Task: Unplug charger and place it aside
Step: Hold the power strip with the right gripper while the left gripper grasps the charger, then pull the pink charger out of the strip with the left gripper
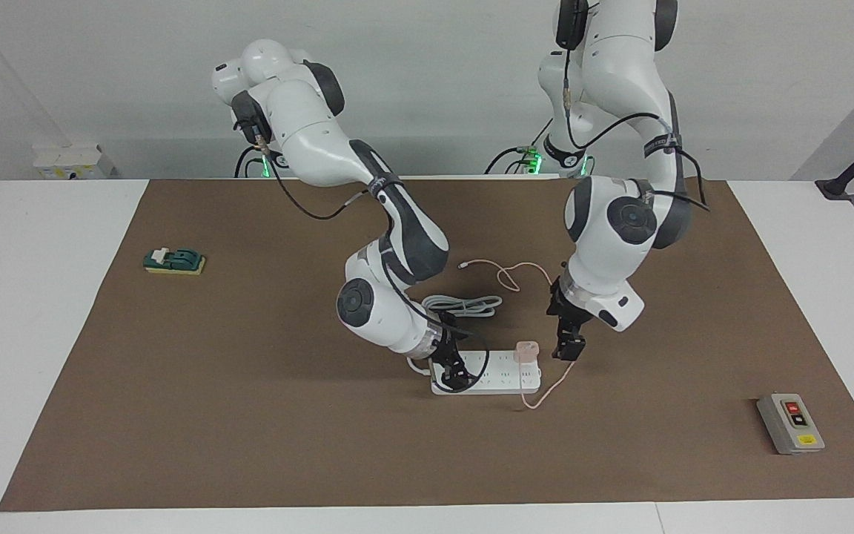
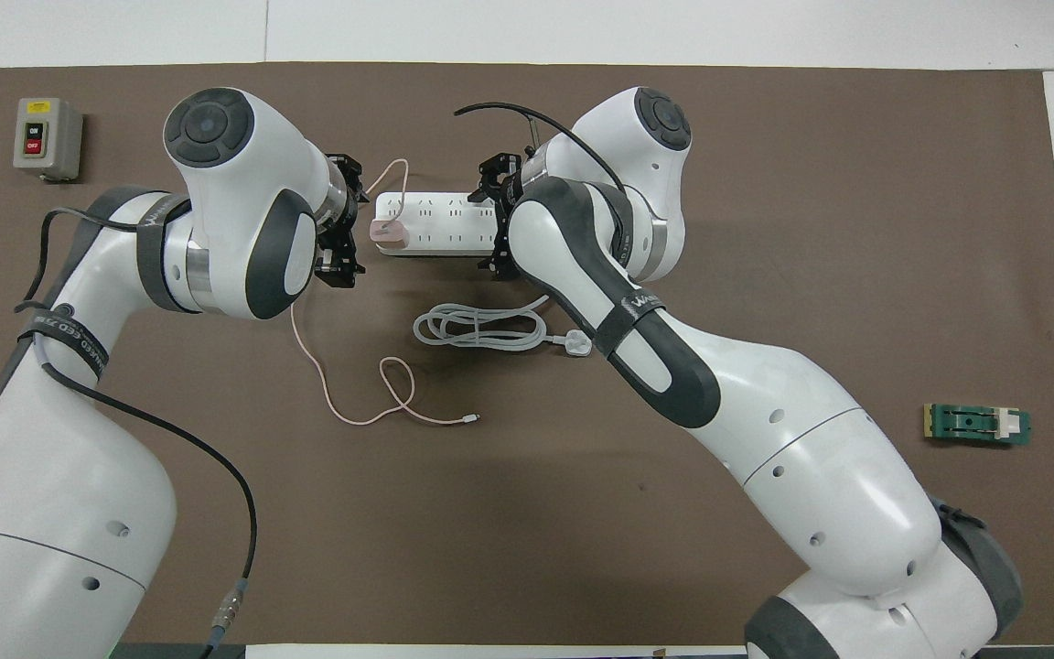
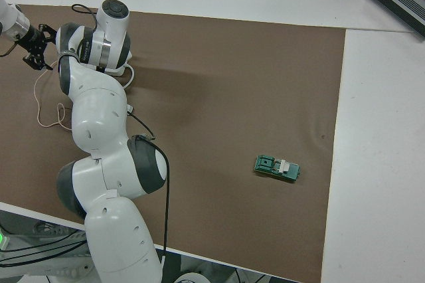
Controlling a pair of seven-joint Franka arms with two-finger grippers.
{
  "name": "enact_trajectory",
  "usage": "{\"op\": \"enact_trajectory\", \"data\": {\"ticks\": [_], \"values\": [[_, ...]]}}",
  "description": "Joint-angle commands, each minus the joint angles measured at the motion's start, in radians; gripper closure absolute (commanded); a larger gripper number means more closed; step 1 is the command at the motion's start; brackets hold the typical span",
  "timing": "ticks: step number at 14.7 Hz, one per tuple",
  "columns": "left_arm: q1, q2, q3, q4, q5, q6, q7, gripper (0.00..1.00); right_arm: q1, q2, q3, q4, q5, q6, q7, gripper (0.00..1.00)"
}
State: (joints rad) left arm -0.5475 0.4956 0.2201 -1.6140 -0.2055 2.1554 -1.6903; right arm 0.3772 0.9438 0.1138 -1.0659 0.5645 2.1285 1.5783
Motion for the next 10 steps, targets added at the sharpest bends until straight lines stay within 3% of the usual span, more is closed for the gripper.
{"op": "enact_trajectory", "data": {"ticks": [1, 7, 10], "values": [[-0.032, 0.023, 0.018, 0.002, -0.023, 0.040, -0.008, 0.00, 0.000, 0.039, -0.012, 0.037, -0.008, 0.022, -0.047, 0.00], [-0.060, 0.026, 0.018, -0.032, -0.022, 0.093, -0.006, 0.00, -0.003, 0.050, -0.031, 0.040, -0.017, 0.037, -0.086, 0.00], [-0.063, 0.024, 0.018, -0.040, -0.021, 0.113, -0.008, 0.38, 0.000, 0.059, -0.032, 0.027, -0.018, 0.066, -0.095, 0.00]]}}
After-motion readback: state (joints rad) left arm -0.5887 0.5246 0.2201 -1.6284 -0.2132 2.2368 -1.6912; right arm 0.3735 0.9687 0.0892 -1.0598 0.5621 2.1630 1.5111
